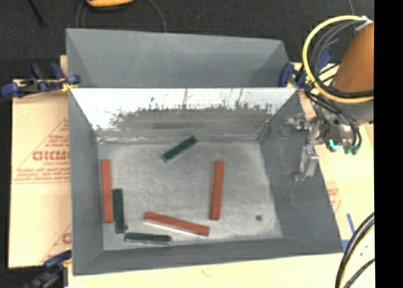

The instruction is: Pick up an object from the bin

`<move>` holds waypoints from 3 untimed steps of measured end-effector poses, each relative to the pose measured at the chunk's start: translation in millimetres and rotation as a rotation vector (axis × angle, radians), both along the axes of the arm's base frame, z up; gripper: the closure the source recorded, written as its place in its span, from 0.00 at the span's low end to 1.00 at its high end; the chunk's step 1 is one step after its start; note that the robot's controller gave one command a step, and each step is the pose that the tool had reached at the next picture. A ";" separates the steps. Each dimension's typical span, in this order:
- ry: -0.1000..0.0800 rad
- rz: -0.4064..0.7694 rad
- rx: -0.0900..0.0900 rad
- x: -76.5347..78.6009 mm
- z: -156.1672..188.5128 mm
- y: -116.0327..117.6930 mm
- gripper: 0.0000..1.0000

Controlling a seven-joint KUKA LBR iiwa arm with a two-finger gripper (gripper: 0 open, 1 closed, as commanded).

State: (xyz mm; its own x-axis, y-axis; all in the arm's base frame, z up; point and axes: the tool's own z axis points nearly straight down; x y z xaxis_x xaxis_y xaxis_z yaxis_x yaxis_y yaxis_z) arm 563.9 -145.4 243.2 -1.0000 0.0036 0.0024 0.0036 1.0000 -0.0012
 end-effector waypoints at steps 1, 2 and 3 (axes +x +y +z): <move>-0.007 0.003 -0.001 1.5 3.9 0.5 0.00; -0.013 0.028 -0.003 -16.0 -42.6 16.9 0.00; -0.009 0.047 -0.001 -47.1 -103.5 39.5 0.00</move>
Offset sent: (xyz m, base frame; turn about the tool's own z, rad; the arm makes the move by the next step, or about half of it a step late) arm -0.0437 0.0448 -0.1142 -0.0725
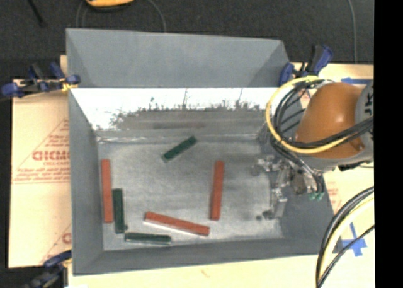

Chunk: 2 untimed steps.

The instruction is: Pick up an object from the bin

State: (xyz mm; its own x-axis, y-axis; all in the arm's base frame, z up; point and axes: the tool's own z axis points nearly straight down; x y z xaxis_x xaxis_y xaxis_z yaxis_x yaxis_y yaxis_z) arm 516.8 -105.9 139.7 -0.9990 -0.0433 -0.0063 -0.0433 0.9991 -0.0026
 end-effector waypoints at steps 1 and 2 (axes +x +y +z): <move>0.003 0.048 0.000 -21.9 -48.9 44.4 0.00; 0.003 -0.286 0.002 22.9 -63.9 67.9 1.00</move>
Offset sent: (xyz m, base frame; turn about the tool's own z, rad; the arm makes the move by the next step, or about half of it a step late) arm 0.0221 0.0691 -0.0643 0.2894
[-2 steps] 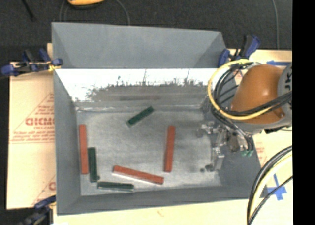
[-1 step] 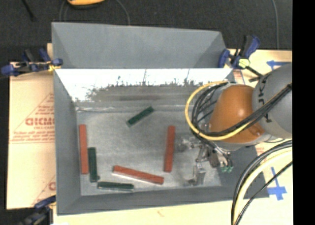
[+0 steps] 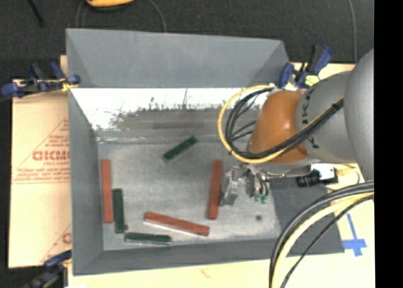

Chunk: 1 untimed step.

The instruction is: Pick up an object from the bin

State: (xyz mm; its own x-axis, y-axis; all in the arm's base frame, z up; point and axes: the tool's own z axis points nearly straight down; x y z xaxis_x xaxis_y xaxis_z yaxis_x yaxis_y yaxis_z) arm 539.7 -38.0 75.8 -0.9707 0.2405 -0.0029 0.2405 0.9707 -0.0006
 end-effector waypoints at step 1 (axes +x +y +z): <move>0.000 0.002 -0.001 -0.1 0.0 -0.5 0.00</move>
Offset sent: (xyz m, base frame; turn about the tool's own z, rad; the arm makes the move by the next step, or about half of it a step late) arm 0.0000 0.0000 0.0000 0.0000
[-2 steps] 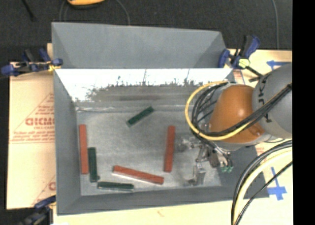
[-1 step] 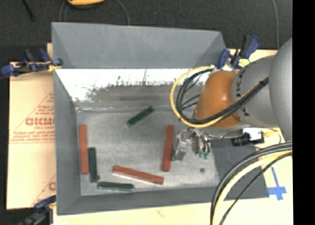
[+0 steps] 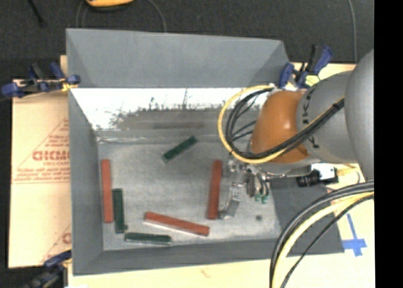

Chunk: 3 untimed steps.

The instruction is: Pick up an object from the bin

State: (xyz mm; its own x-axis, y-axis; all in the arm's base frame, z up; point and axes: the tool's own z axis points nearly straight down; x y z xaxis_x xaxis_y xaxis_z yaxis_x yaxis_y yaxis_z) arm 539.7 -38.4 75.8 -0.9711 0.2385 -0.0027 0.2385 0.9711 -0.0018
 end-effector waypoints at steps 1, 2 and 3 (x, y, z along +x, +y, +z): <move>0.000 0.001 0.000 0.0 0.0 0.1 0.00; 0.000 0.001 0.001 -2.5 7.0 43.1 0.00; -0.002 0.001 0.006 1.8 8.2 85.7 0.00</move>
Offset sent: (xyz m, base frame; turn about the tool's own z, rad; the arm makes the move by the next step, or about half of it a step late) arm -0.0049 0.0818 0.0119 -0.0149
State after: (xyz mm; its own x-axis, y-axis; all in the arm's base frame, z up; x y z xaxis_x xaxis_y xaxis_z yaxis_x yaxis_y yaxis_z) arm 541.5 47.3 84.0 -0.9713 0.2380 -0.0031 0.2380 0.9713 0.0046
